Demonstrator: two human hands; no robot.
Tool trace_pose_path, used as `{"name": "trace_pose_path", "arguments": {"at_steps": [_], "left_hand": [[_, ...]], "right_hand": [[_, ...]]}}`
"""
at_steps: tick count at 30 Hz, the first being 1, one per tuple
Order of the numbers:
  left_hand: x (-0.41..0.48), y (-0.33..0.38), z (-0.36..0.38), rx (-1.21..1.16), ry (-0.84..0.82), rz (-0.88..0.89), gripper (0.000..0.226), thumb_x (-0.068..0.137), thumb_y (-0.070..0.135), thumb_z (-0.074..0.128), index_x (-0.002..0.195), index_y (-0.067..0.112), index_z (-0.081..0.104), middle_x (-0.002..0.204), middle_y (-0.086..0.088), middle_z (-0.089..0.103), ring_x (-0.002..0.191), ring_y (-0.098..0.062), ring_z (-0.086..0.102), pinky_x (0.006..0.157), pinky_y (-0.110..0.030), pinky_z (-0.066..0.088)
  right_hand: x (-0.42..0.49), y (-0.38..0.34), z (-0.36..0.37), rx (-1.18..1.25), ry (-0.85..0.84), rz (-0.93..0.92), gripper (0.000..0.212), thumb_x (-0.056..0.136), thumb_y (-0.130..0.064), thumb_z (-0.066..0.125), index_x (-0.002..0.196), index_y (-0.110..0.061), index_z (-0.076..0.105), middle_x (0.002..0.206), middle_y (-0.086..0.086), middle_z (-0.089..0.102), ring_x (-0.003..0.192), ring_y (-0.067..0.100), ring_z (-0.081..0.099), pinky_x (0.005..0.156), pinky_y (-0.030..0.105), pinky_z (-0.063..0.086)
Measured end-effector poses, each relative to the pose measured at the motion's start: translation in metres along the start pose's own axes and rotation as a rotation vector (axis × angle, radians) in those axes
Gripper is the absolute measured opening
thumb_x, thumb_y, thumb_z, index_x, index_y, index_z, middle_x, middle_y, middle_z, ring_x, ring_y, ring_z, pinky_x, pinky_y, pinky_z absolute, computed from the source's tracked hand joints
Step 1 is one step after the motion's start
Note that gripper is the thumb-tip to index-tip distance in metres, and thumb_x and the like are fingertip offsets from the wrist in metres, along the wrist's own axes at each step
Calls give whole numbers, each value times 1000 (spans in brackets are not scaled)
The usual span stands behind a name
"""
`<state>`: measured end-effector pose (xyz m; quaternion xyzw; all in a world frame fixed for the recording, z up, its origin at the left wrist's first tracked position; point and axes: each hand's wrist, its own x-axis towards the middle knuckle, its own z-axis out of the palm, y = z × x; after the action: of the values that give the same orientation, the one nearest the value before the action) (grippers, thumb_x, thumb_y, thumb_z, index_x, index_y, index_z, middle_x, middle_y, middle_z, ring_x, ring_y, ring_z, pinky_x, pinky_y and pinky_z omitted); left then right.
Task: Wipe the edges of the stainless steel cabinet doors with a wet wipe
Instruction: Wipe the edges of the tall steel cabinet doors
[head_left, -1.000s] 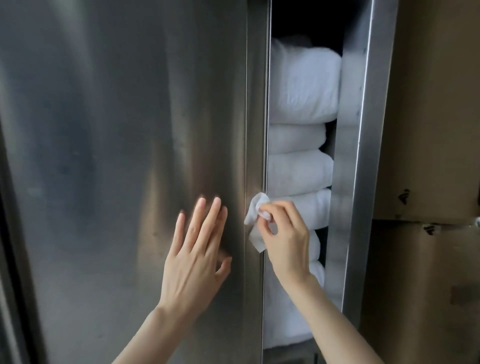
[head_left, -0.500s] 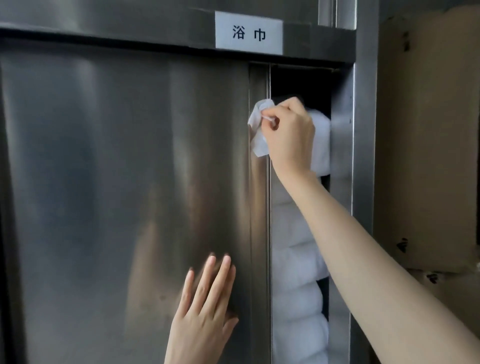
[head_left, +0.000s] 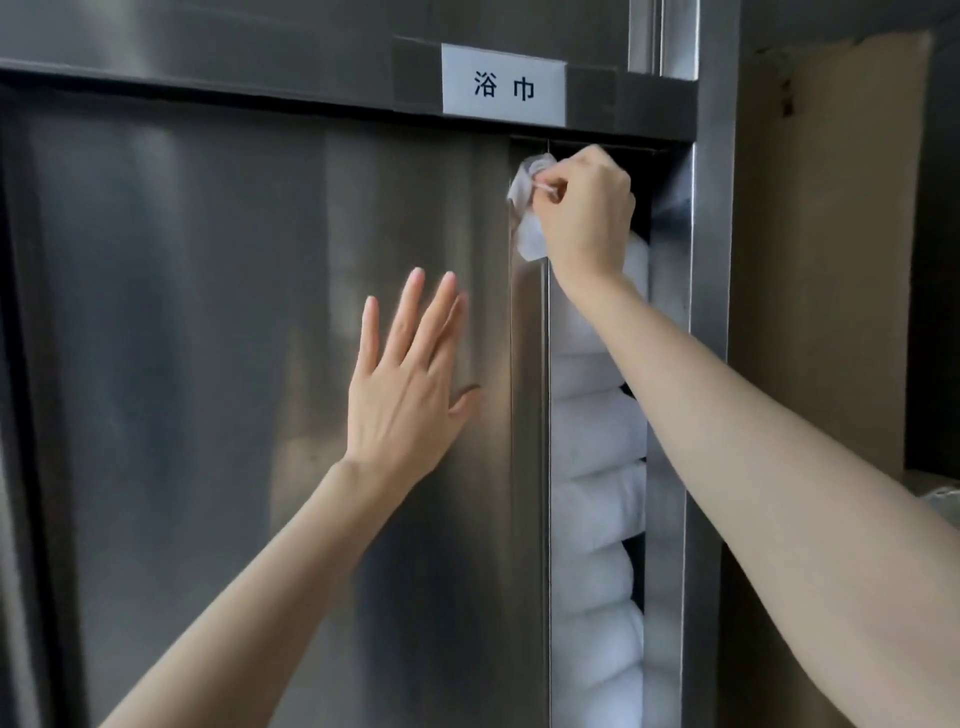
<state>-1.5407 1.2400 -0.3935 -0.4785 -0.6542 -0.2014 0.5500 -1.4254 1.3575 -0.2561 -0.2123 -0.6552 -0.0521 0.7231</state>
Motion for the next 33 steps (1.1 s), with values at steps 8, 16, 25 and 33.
{"name": "trace_pose_path", "arguments": {"at_steps": [8,16,25,33], "left_hand": [[8,5,7,78,-49,33,90,90,56,54,154,9,13,164,-3,4,150,-27,-2,119,-52,1],[19,33,14,21,-34,36,91,87,53,61,152,4,22,162,-5,13,150,-29,4,120,-56,6],[36,79,28,6,-42,41,89,88,61,32,155,7,10,164,-2,2,150,-26,-6,120,-53,0],[47,109,38,28,-47,25,92,88,67,27,154,9,0,163,-1,-8,149,-25,-14,120,-52,-3]], "right_hand": [[-126,34,-25,40,-179,-25,13,77,5,64,77,-4,73,80,11,61,66,25,57,55,27,38],[-139,81,-95,85,-58,-56,5,79,2,71,79,-4,72,80,6,60,61,19,55,57,33,49],[-144,142,-140,66,-84,20,11,79,4,69,80,-7,71,84,0,58,67,11,56,60,28,49],[-144,159,-141,77,-24,-44,13,78,6,69,79,-6,71,82,1,59,70,12,54,59,23,45]]}}
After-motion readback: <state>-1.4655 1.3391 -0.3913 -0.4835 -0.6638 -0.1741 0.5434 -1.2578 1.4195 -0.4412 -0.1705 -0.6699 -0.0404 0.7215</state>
